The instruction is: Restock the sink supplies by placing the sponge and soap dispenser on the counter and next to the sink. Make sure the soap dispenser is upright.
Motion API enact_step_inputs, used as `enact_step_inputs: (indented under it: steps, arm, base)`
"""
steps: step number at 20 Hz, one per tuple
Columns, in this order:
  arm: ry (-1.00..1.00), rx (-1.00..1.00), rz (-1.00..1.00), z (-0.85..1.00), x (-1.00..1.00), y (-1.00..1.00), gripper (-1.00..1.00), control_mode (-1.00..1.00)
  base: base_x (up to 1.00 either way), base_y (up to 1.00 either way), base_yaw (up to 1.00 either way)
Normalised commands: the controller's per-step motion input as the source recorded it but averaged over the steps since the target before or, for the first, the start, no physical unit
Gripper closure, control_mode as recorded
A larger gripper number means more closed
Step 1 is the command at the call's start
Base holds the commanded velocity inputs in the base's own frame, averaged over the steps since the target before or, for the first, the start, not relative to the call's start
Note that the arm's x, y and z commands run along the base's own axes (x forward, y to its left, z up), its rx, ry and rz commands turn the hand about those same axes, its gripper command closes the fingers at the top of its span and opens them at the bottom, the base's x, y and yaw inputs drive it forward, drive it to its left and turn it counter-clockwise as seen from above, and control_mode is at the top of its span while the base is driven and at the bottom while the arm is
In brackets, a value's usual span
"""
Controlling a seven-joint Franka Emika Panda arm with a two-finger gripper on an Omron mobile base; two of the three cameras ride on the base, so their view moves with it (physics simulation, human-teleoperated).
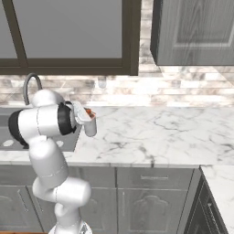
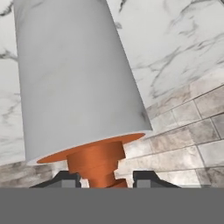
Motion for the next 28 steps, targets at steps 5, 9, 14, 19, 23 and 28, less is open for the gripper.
enact_step_inputs:
  steps: [5, 9, 14, 19, 23, 28]
  arm:
    - [0.01, -0.02, 0.0, -0.37, 0.02, 0.15, -1.0, -1.0]
    - [0.0, 0.0, 0.0, -0.16, -0.03, 0.0, -1.0, -1.0]
    - [-0.01, 0.0, 0.0, -0.02, 0.0, 0.0, -1.0, -1.0]
    - [-0.04, 0.0, 0.0, 0.0, -0.05, -0.01, -1.0, -1.0]
    - [0.0, 0.0, 0.0, 0.0, 0.0, 0.01, -1.0, -1.0]
    - [-0.01, 0.0, 0.0, 0.07, -0.22, 0.0, -1.0, -1.0]
  base:
    - [0.0, 0.0, 0.0]
    - [0.0, 0.0, 0.0]
    - [0.0, 0.0, 0.0]
    - [0.0, 0.0, 0.0]
    - [0.0, 0.0, 0.0]
    - [0.0, 0.0, 0.0]
